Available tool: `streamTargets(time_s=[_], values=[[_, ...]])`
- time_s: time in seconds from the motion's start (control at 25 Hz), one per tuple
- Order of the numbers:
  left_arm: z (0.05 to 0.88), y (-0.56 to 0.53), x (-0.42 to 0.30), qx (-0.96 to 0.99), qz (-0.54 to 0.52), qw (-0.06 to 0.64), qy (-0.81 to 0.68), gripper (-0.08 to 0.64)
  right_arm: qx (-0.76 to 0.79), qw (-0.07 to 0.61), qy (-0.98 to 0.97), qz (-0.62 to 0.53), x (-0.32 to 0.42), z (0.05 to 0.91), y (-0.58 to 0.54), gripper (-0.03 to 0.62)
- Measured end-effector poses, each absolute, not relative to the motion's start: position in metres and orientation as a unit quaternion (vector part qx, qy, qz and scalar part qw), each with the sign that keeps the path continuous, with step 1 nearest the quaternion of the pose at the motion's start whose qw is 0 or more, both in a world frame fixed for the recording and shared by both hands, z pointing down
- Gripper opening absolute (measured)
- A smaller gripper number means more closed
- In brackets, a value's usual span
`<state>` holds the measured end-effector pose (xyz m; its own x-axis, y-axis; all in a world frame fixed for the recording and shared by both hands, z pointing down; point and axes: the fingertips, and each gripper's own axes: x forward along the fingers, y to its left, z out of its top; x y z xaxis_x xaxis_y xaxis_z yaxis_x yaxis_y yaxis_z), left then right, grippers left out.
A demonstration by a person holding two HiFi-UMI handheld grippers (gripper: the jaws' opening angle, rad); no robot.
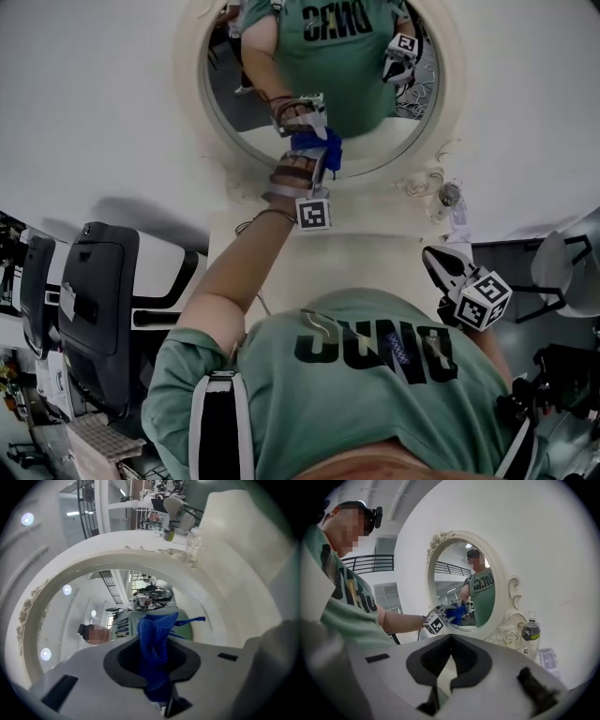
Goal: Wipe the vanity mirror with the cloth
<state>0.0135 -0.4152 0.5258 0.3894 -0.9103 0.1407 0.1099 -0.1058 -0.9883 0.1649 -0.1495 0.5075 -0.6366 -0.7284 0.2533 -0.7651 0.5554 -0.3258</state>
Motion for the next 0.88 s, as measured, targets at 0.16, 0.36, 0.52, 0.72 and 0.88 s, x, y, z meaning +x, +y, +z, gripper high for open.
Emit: streamTargets(time_s=[0.16,0.36,0.52,0.72,0.88], values=[[0.602,-0.412,0.0,-0.615,-0.488,0.551,0.283,0.084,0.431,0.046,-0.876,0.212,0.169,0.509,-0.148,0.008],[0.637,-0.41,-0.008,-0.62,-0.51,0.529,0.275,0.08,0.435,0.048,-0.873,0.216,0.173,0.512,-0.146,0.008],[0.634,-0.41,-0.006,-0.634,-0.519,0.505,0.271,0.079,0.432,0.043,-0.876,0.21,0.168,0.507,-0.149,0.008],[0.622,-0.407,-0.011,-0.715,-0.525,0.384,0.256,0.086,0.425,0.044,-0.883,0.193,0.16,0.5,-0.156,0.008],[0.501,-0.392,0.005,-0.728,-0.431,0.433,0.31,0.086,0.432,0.038,-0.879,0.197,0.169,0.495,-0.147,0.008]])
